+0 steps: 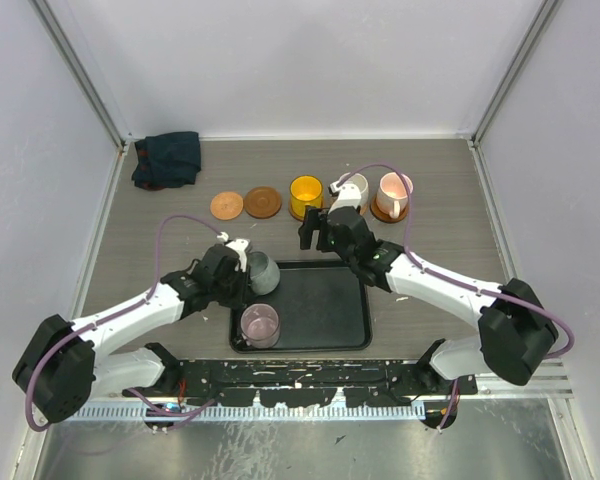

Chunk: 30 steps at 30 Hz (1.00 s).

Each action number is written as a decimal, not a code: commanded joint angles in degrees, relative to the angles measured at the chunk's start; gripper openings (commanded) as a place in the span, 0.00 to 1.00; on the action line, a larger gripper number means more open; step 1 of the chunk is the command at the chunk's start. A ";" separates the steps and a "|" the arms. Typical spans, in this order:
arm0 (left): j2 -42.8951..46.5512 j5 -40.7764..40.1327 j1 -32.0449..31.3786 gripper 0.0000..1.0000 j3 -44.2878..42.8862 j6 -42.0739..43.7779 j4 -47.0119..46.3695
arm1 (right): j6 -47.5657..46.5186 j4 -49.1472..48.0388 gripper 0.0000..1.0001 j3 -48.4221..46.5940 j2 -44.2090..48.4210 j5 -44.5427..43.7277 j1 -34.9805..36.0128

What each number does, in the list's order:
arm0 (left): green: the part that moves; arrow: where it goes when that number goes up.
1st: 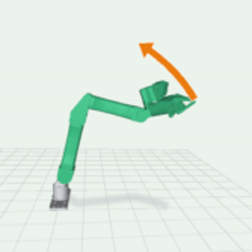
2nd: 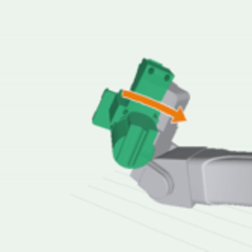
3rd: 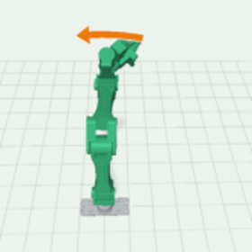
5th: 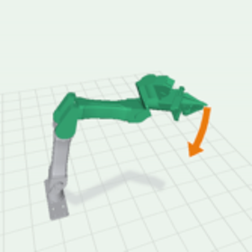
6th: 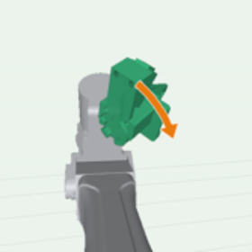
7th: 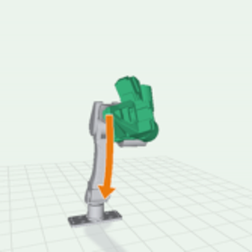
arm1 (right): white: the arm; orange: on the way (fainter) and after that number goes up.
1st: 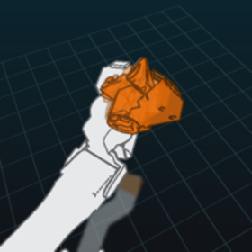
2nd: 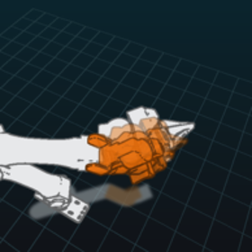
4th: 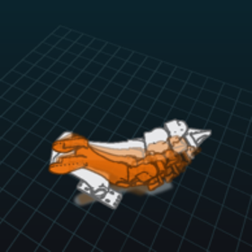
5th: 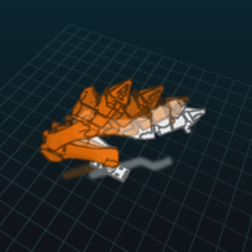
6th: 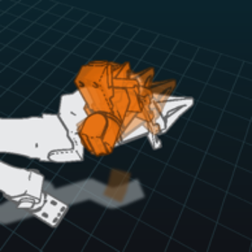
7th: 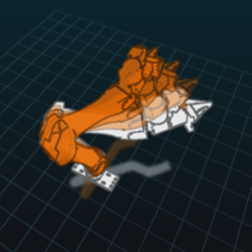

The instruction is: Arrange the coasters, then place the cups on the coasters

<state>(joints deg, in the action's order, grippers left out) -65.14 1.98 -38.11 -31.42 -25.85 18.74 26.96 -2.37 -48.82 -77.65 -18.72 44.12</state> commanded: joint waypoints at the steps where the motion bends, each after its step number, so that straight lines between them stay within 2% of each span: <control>1: 0.10 -3.56 0.45 0.12 0.30 0.18 -4.11 | 0.55 -3.17 0.86 -0.15 -0.30 0.24 0.73; 6: 2.01 -5.96 -0.19 0.11 0.87 0.80 -4.62 | 0.67 -3.17 0.86 0.05 -0.51 0.25 0.88; 9: 3.43 -7.26 -0.48 0.00 0.81 1.09 -5.06 | 0.66 -3.19 0.86 0.47 -0.42 -0.37 0.98; 21: 13.46 -12.10 -0.99 0.00 -2.22 1.87 -5.92 | 0.48 -1.71 0.81 5.07 2.52 -8.86 1.03; 26: 12.56 -14.80 -0.96 0.00 -4.43 2.02 -7.43 | 0.92 -2.04 0.81 7.11 3.26 -10.67 1.10; 30: 7.57 -17.47 -0.89 0.00 -8.92 3.29 -8.08 | 0.72 -2.01 0.81 7.90 3.53 -12.47 1.06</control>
<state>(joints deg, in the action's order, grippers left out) -54.63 -10.52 -39.00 -32.58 -24.38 19.55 27.18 -2.50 -41.36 -76.58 -27.22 44.91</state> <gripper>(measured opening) 0.209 0.812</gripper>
